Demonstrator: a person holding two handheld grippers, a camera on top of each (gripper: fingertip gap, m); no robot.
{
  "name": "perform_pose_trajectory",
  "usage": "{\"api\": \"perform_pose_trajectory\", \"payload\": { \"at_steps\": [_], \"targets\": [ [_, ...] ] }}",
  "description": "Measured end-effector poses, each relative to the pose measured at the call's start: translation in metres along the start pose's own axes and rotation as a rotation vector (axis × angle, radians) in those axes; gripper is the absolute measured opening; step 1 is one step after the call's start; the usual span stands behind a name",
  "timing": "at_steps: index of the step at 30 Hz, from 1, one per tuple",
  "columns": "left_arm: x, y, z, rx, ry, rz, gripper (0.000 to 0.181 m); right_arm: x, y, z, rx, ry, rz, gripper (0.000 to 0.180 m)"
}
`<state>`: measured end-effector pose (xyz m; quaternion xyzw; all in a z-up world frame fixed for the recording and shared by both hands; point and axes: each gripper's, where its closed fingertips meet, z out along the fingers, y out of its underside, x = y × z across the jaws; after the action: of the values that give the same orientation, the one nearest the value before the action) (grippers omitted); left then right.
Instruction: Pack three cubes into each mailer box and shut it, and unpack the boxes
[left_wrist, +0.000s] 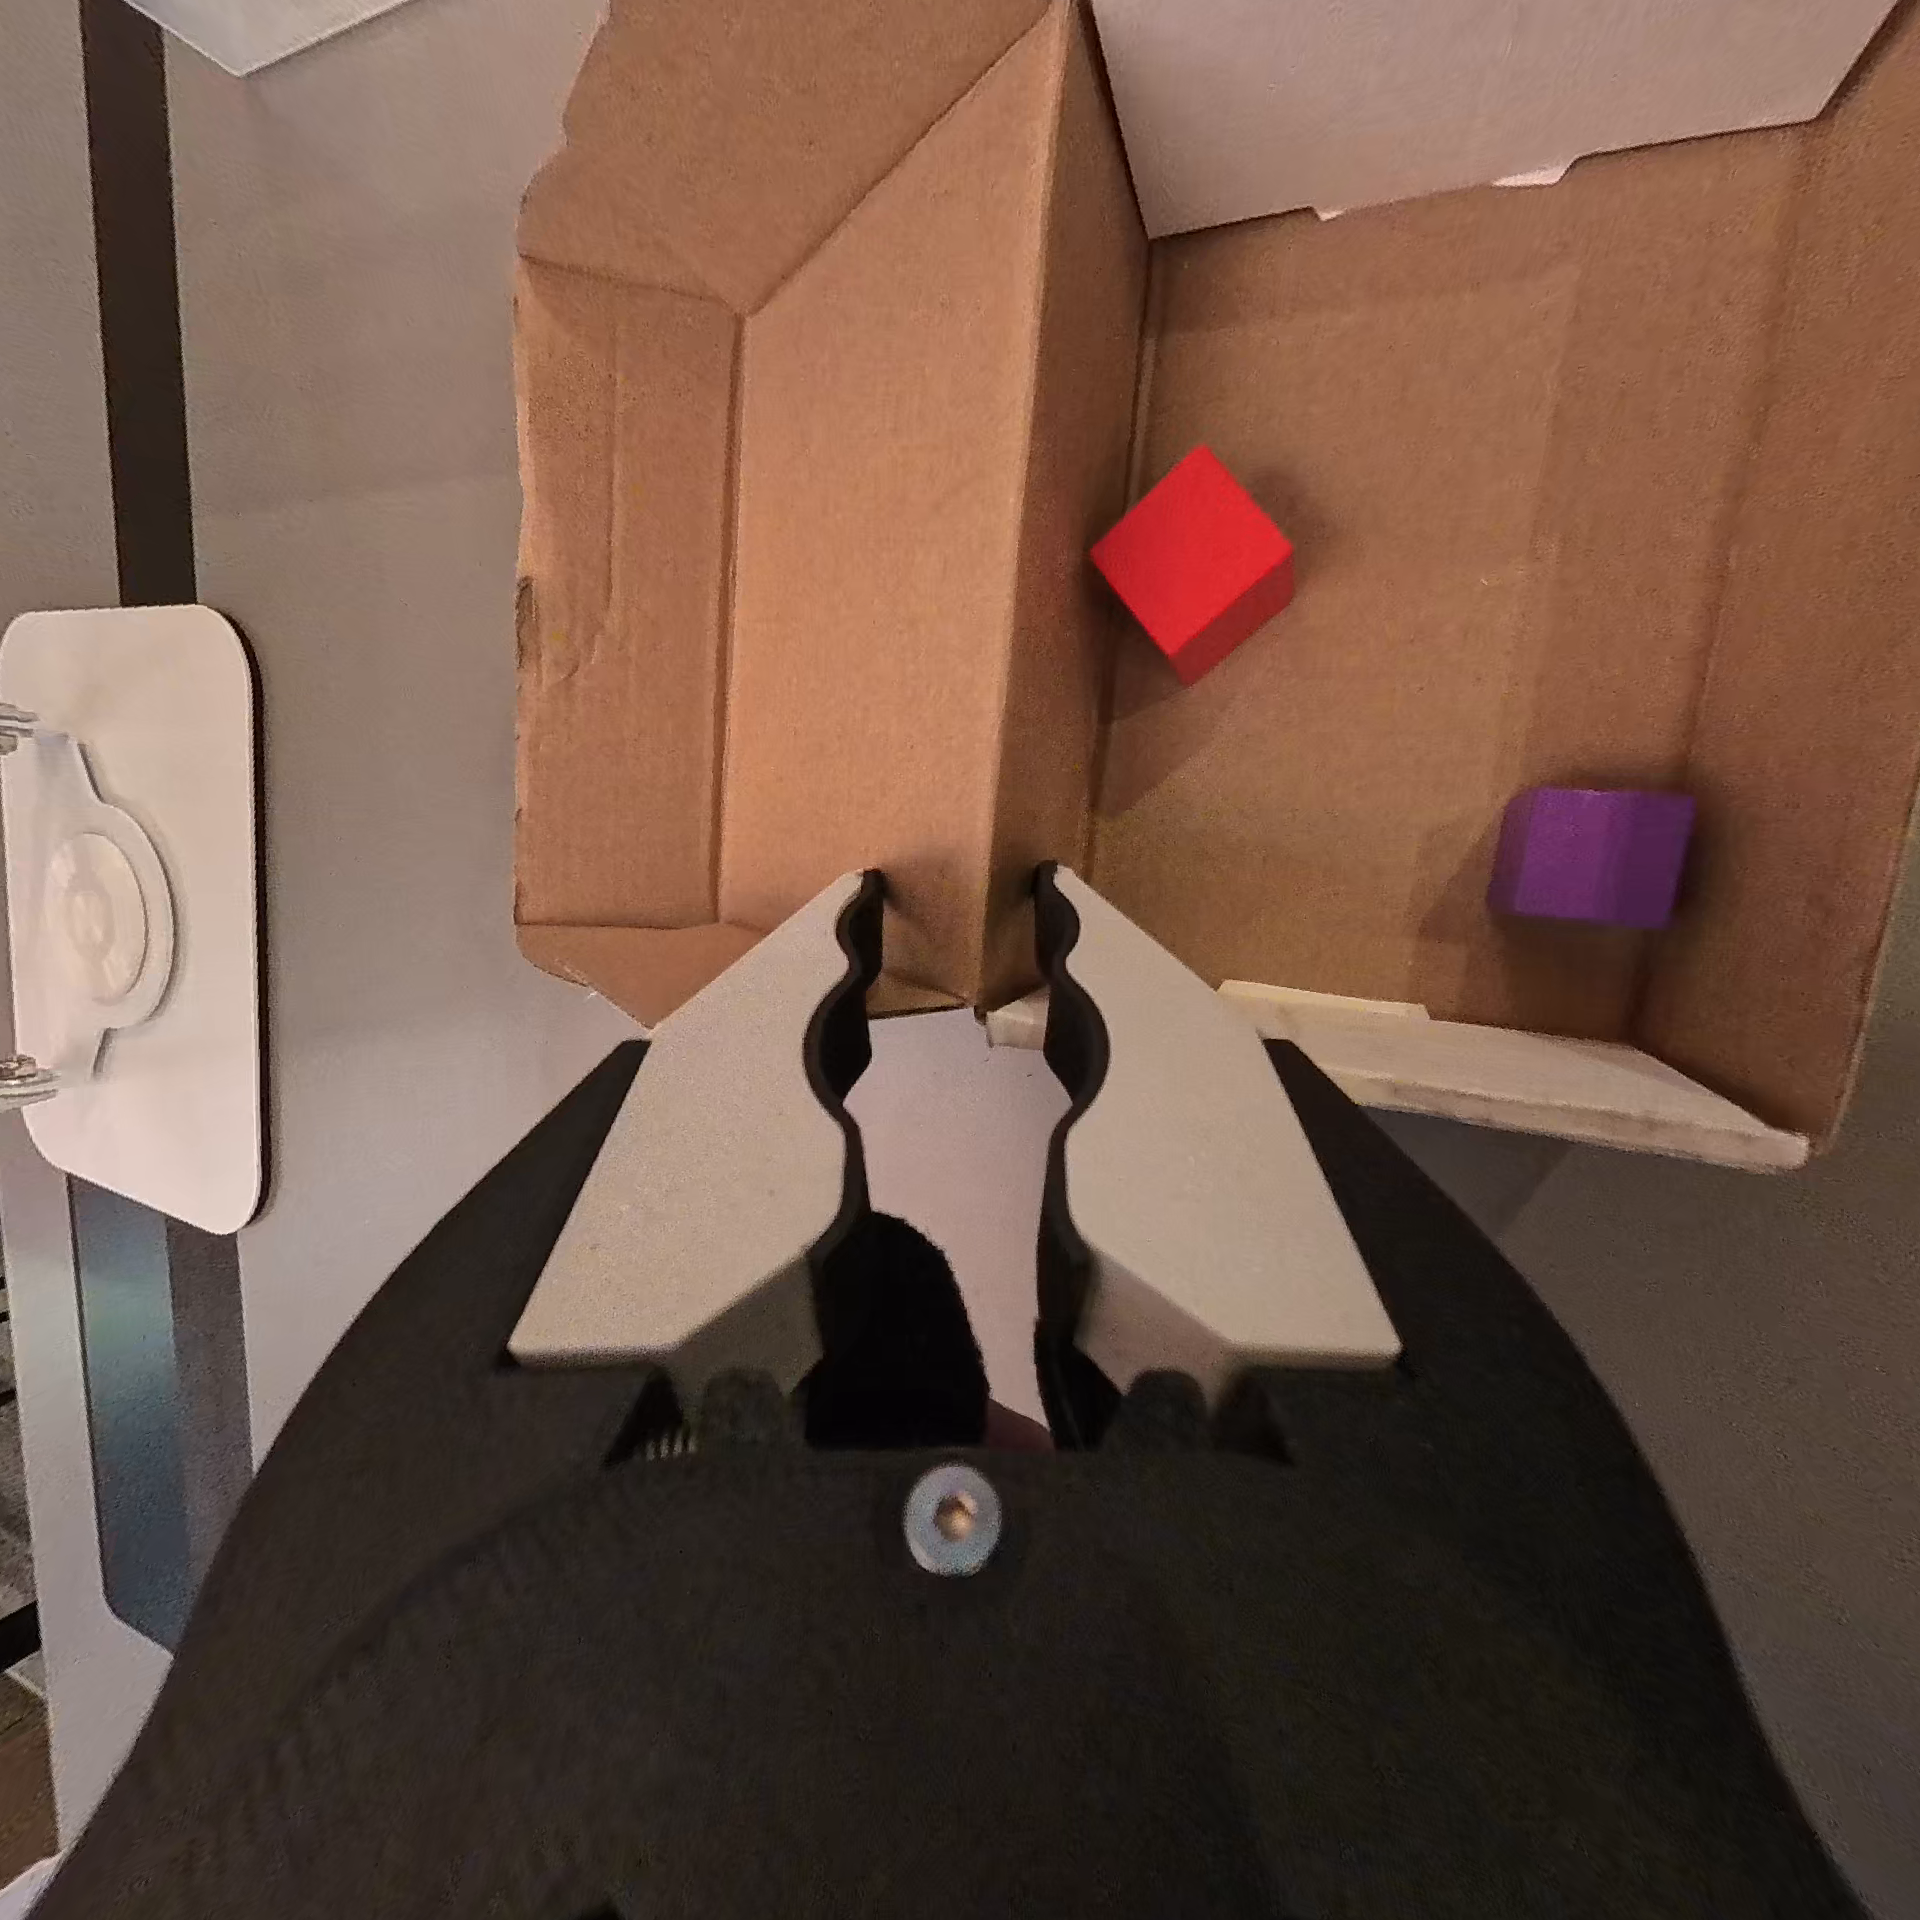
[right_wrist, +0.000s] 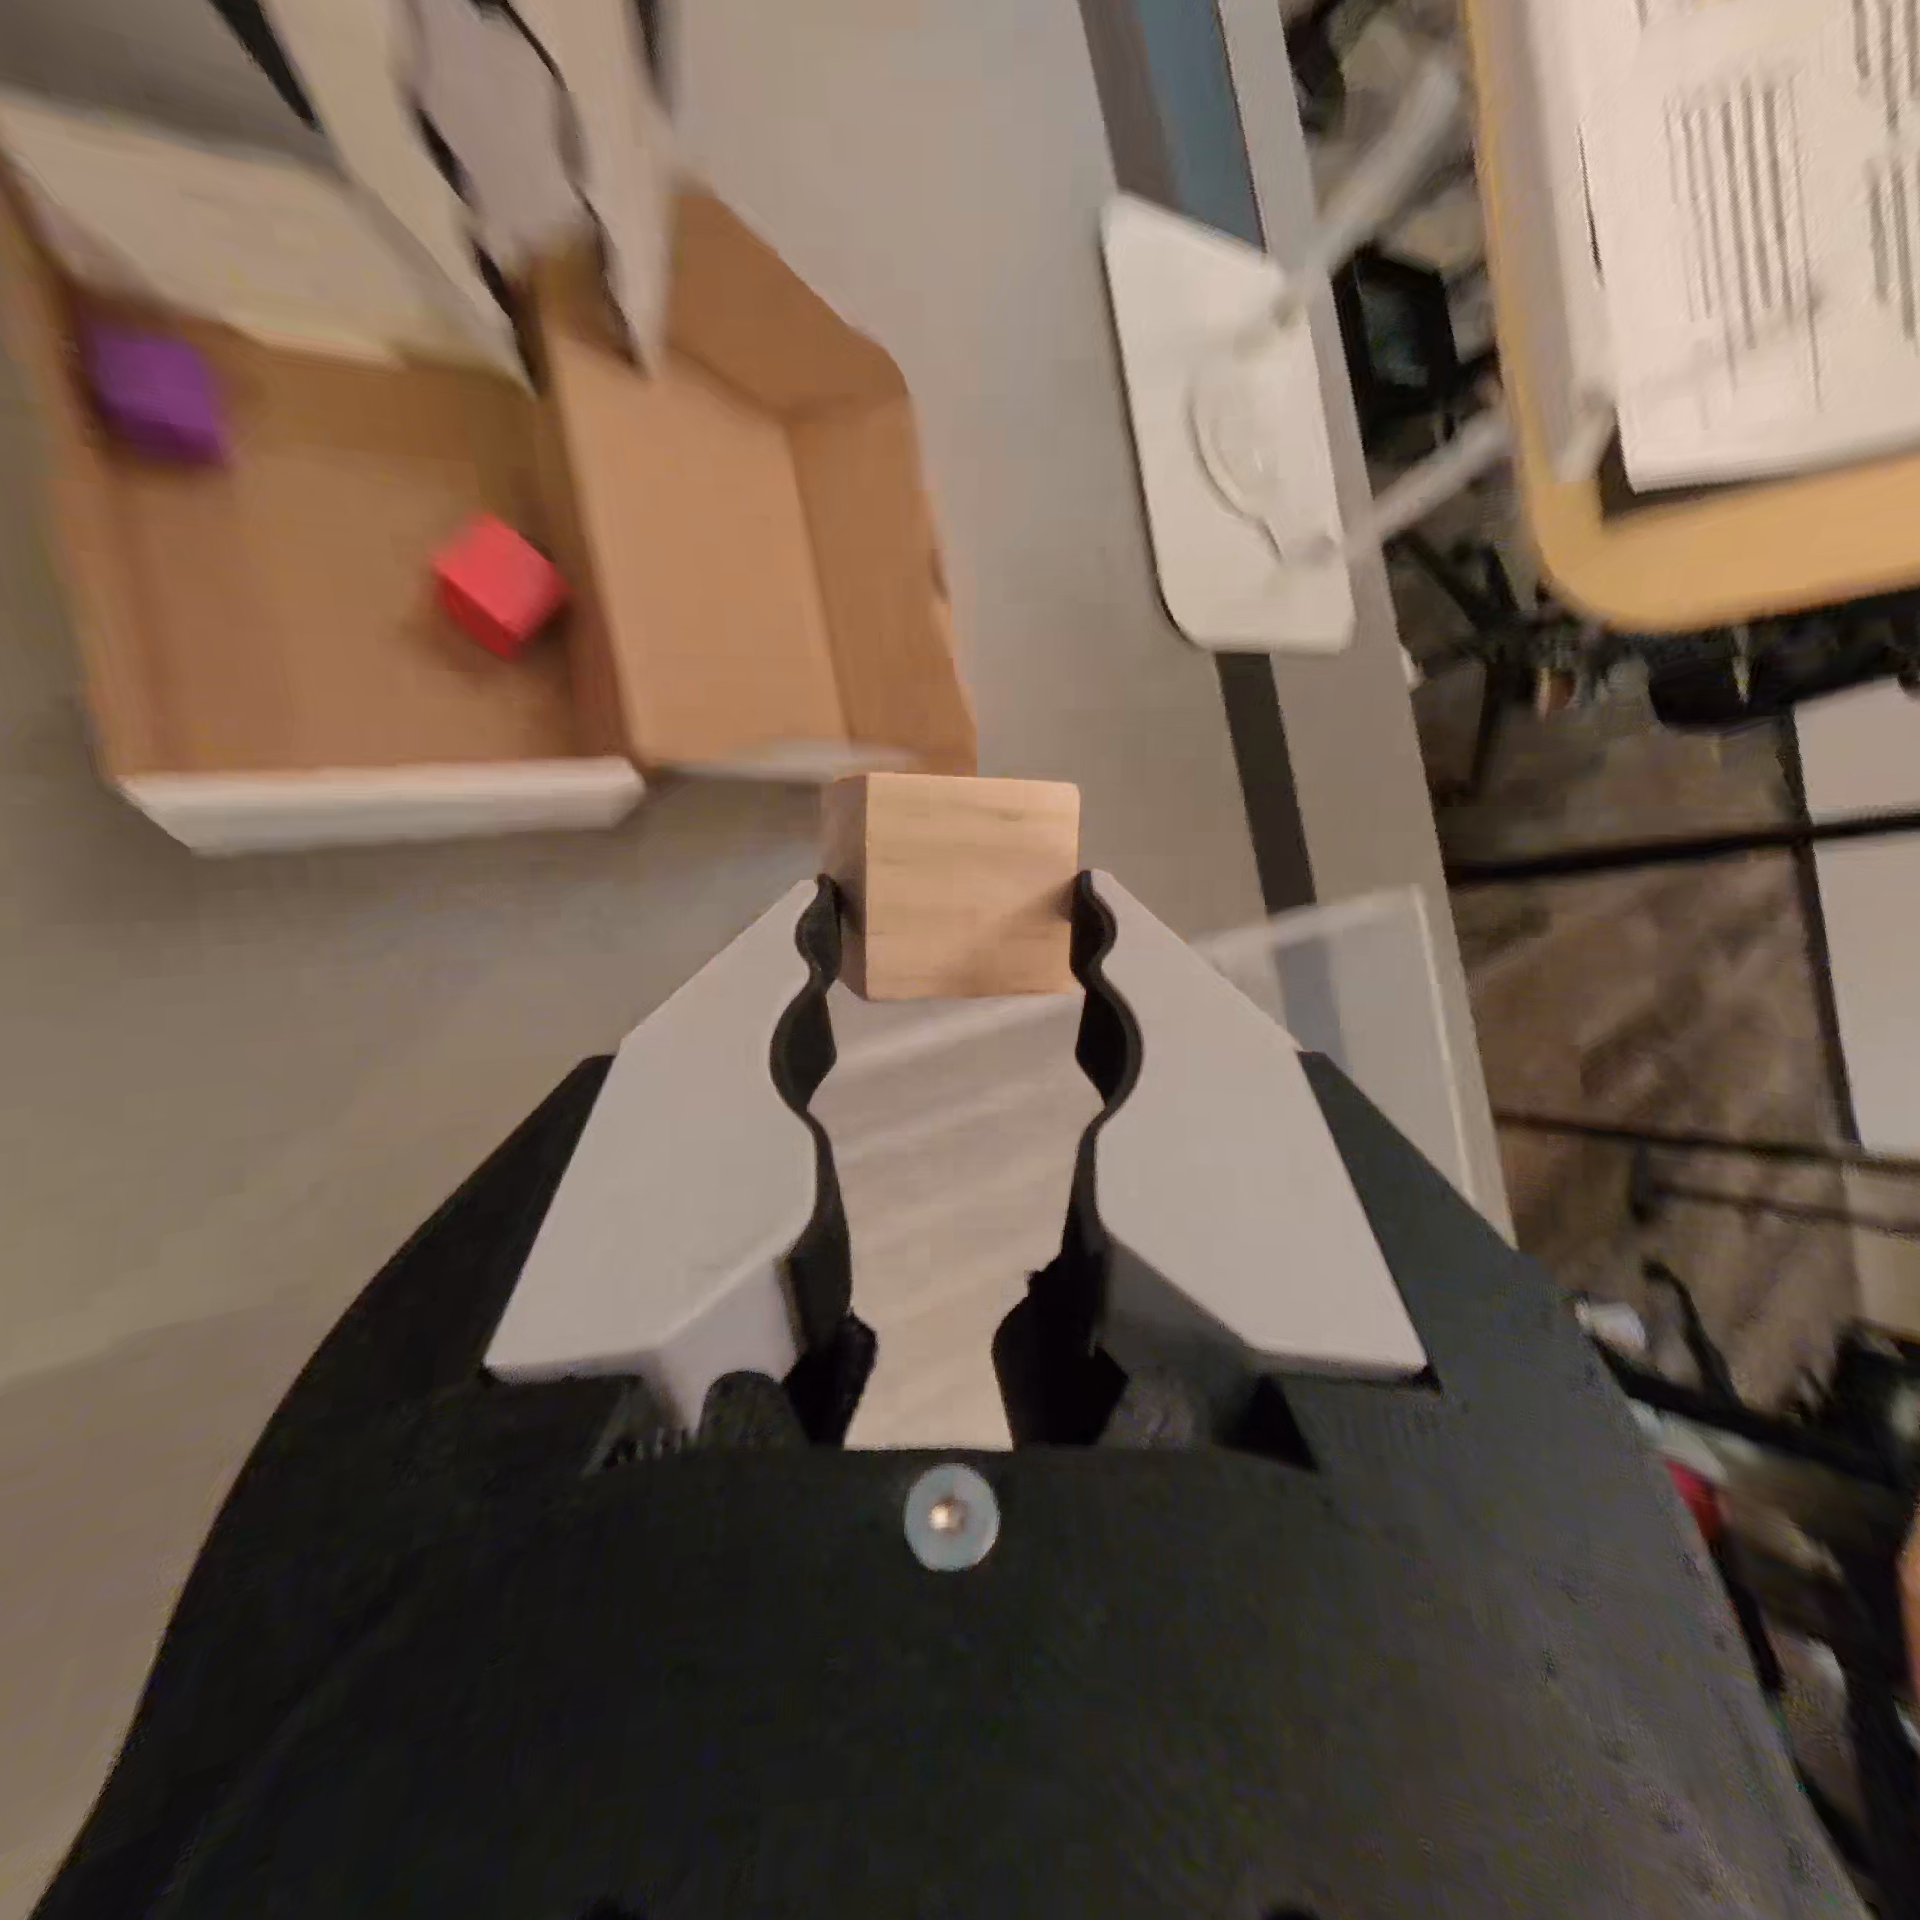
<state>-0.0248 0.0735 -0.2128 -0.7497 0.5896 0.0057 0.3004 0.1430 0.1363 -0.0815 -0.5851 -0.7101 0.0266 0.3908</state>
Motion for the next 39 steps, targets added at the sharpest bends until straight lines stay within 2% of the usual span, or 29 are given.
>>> {"api": "perform_pose_trajectory", "payload": {
  "at_steps": [5, 9, 15, 19, 21, 25, 27, 30, 33, 36, 39],
  "targets": [
    [0.0, -0.001, 0.0, 0.014, -0.005, -0.021, 0.027, 0.027, 0.088, 0.014, -0.238, -0.032, -0.005, 0.043],
    [0.0, -0.001, 0.0, 0.021, -0.004, -0.024, 0.027, 0.022, 0.119, 0.044, -0.31, -0.096, -0.02, 0.043],
    [0.0, -0.001, 0.0, 0.022, -0.002, -0.027, 0.027, 0.004, 0.143, 0.089, -0.361, -0.207, -0.031, 0.043],
    [0.0, -0.001, 0.0, 0.012, -0.002, -0.016, 0.027, 0.004, 0.148, 0.096, -0.373, -0.205, -0.006, 0.043],
    [0.0, -0.001, 0.0, 0.009, -0.002, -0.013, 0.027, 0.011, 0.148, 0.089, -0.395, -0.167, -0.003, 0.049],
    [0.001, -0.001, 0.001, 0.006, 0.001, -0.012, 0.027, 0.033, 0.112, 0.051, -0.316, -0.037, 0.029, 0.045],
    [0.001, -0.001, 0.001, 0.002, 0.0, -0.008, 0.027, 0.027, 0.071, 0.028, -0.22, -0.025, 0.024, 0.042],
    [0.001, -0.001, 0.001, 0.007, 0.006, -0.011, 0.027, -0.019, -0.002, 0.013, -0.06, -0.137, -0.049, 0.04],
    [0.001, -0.001, 0.001, 0.008, 0.006, -0.013, 0.027, -0.081, -0.046, 0.028, 0.016, -0.285, -0.197, 0.04],
    [0.001, -0.002, 0.001, 0.012, 0.006, -0.014, 0.027, -0.122, -0.056, 0.062, -0.012, -0.366, -0.32, 0.039],
    [0.001, -0.002, 0.001, 0.022, 0.011, -0.018, 0.027, -0.142, -0.057, 0.09, -0.019, -0.388, -0.411, 0.036]
  ]
}}
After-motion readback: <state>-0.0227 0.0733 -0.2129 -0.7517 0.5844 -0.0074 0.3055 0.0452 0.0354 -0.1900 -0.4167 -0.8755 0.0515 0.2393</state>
